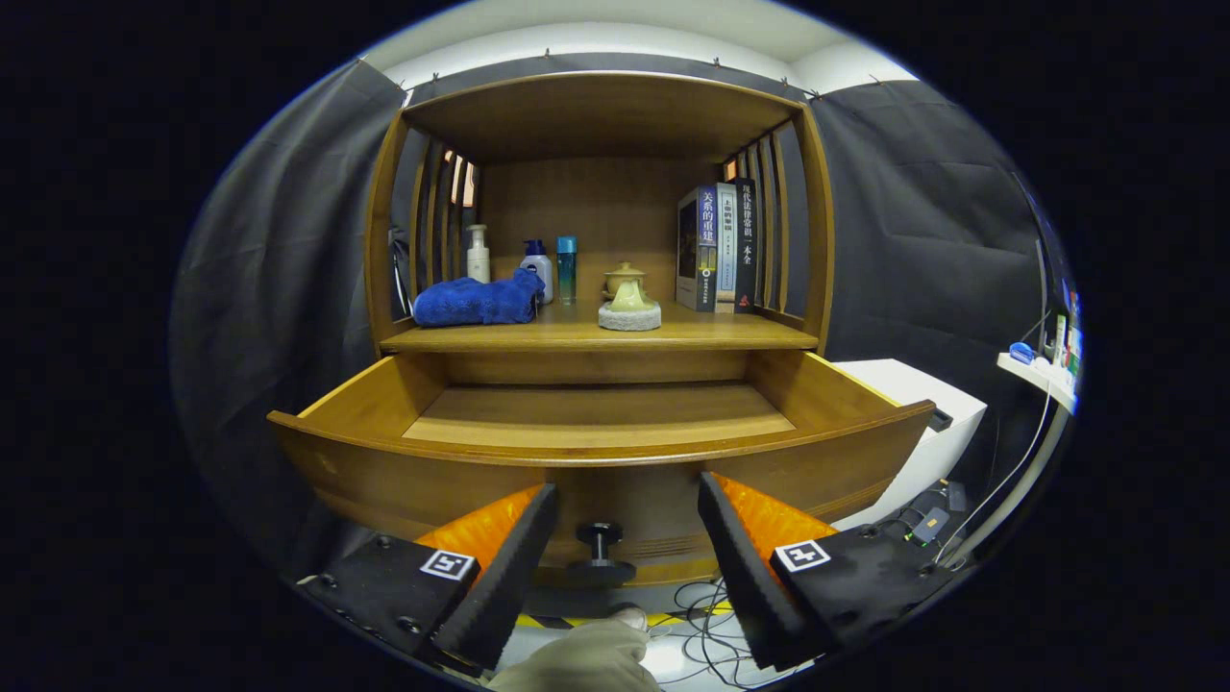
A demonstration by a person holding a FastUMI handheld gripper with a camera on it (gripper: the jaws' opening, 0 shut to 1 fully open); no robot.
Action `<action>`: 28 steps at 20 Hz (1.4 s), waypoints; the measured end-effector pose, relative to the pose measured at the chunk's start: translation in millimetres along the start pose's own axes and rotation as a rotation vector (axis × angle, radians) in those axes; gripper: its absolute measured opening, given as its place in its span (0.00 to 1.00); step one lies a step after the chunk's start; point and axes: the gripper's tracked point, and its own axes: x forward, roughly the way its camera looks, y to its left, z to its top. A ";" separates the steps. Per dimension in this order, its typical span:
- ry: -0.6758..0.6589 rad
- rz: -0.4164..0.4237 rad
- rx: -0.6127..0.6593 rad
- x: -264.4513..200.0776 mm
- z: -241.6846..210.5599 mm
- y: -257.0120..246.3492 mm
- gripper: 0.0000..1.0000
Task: Pull open the drawer, take out the items inside it, and place them on the countertop above the cabinet.
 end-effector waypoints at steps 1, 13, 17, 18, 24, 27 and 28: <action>0.002 0.001 0.002 2.3 1.2 0.5 0.98; 0.007 0.012 -0.035 55.3 23.4 3.6 0.98; 0.004 0.009 -0.023 69.9 27.1 5.1 0.97; 0.005 0.008 -0.021 74.5 28.3 5.3 0.97; 0.007 0.006 -0.020 98.0 35.9 5.6 0.97; 0.008 0.008 -0.021 109.0 39.6 4.9 0.97; 0.008 0.009 -0.019 112.7 40.7 4.9 0.97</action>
